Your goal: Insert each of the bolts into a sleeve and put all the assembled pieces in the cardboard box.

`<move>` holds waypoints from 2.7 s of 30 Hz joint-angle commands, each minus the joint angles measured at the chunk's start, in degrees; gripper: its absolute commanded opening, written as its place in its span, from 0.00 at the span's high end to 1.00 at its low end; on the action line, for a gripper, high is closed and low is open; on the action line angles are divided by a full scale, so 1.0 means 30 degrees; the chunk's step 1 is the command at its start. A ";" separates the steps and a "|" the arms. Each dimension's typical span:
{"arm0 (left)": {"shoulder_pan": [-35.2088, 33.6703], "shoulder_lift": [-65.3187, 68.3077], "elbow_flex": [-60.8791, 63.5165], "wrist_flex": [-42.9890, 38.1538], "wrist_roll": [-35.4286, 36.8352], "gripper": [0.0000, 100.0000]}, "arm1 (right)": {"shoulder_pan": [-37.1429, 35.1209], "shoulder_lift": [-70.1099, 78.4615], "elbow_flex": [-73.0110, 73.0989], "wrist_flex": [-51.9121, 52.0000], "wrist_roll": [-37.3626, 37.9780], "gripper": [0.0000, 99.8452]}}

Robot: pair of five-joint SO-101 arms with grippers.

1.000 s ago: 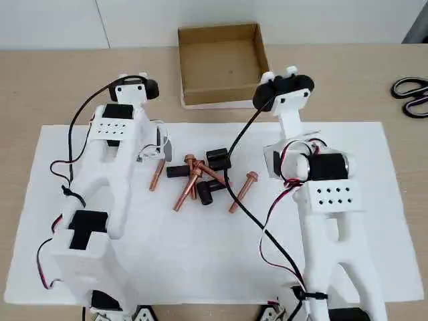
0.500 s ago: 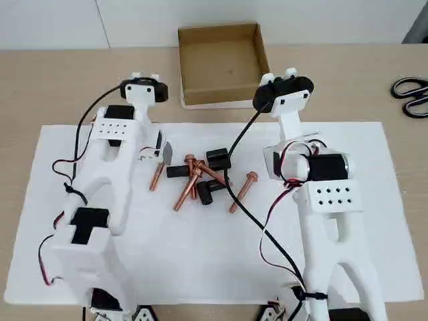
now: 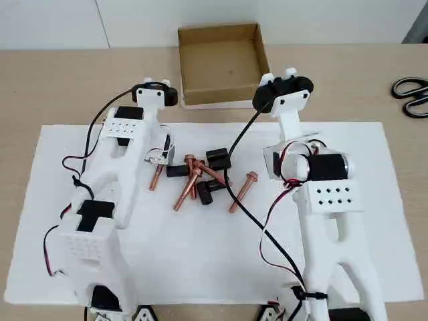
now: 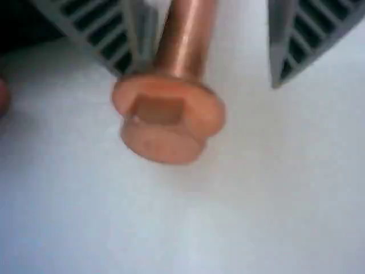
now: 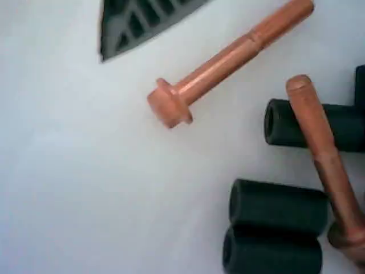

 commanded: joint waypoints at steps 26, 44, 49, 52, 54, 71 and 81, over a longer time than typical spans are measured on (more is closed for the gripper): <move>0.0176 -0.1436 -0.3414 0.3136 -0.0029 0.99 | -0.0103 -0.0220 -0.0117 -0.0190 -0.0147 0.75; -0.2344 -0.7766 -0.4410 0.8674 -0.1788 0.99 | -0.0278 -0.0249 -0.0293 0.0454 -0.0234 0.75; -0.3751 -0.8410 -0.2007 0.9084 -0.2549 0.99 | -0.1890 -0.0249 -0.0293 0.1070 -0.2198 0.75; -0.3751 -0.8410 -0.1128 0.9055 -0.2520 0.99 | -0.3619 -0.0161 -0.0293 0.1011 -0.2784 0.75; -0.3722 -0.8410 -0.0952 0.9084 -0.2520 0.99 | -0.4733 -0.0044 -0.0205 0.0923 -0.3136 0.75; -0.3751 -0.8293 -0.0952 0.9084 -0.2520 0.99 | -0.9392 0.3179 0.2960 -0.5641 -0.5685 0.75; -0.3692 -0.8264 -0.0952 0.9055 -0.2491 0.99 | -0.9744 0.4850 0.2960 -0.6462 -0.7414 0.79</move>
